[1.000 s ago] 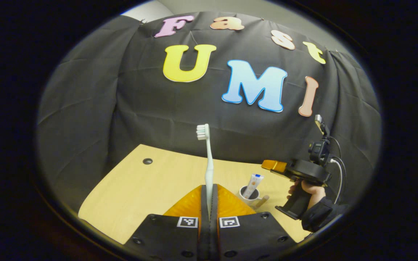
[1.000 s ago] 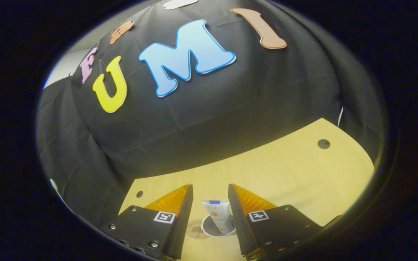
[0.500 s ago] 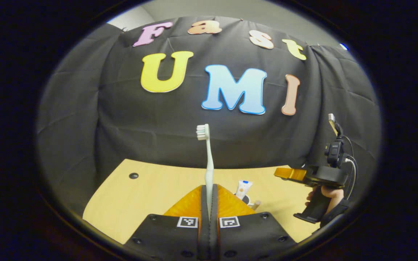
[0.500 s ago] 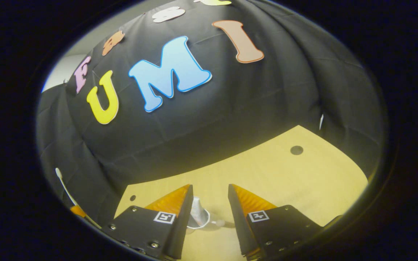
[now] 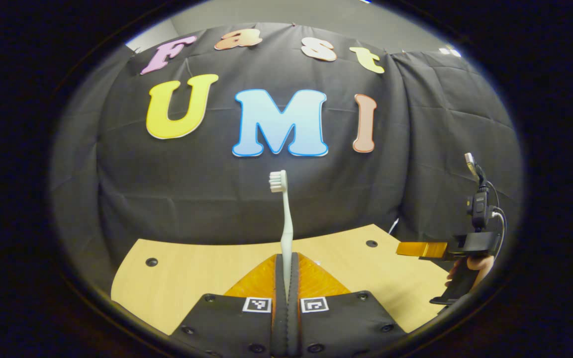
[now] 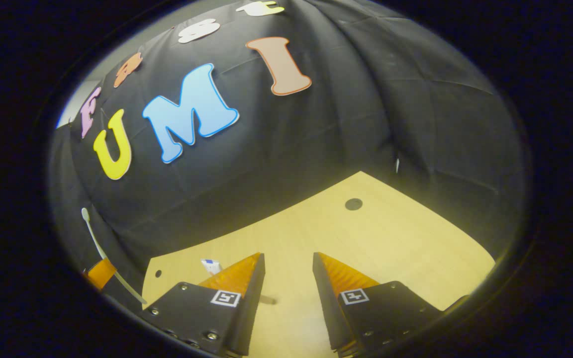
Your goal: Put the toothbrush and toothpaste on the desktop into the cup, then pick up the cup and place it on the coaster on the desktop.
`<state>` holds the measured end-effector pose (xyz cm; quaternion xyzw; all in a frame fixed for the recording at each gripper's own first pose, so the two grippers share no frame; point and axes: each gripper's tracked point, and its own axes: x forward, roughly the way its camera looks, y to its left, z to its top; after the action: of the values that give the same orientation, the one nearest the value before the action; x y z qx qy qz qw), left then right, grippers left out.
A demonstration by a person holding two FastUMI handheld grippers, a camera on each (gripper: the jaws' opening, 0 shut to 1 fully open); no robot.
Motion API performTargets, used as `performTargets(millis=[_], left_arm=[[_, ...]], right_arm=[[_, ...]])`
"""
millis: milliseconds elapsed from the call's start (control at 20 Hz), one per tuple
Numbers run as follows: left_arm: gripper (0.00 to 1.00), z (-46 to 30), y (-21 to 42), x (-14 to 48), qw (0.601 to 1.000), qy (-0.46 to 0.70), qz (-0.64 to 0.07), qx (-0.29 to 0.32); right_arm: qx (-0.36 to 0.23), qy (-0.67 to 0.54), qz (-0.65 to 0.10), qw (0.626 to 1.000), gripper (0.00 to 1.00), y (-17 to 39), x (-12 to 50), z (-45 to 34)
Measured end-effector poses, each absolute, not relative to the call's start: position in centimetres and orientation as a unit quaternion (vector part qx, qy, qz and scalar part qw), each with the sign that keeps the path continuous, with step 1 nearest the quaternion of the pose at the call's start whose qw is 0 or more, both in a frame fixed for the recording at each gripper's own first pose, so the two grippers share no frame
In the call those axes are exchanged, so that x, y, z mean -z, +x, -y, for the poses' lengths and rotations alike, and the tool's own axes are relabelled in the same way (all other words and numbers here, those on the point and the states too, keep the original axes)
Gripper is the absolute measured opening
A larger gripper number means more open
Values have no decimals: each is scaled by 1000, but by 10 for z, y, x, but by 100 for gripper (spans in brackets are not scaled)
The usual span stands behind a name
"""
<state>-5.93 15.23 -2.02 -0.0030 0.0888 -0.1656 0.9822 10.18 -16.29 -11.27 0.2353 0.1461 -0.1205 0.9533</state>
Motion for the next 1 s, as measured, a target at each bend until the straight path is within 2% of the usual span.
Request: performTargets(millis=[300, 1000], left_arm=[[7, -126, -31, 29, 977, 11, -81, 196], [7, -80, 40, 109, 978, 28, -79, 194]], right_arm=[[170, 244, -148, 943, 58, 73, 118, 203], [205, 236, -194, 930, 58, 21, 143, 234]])
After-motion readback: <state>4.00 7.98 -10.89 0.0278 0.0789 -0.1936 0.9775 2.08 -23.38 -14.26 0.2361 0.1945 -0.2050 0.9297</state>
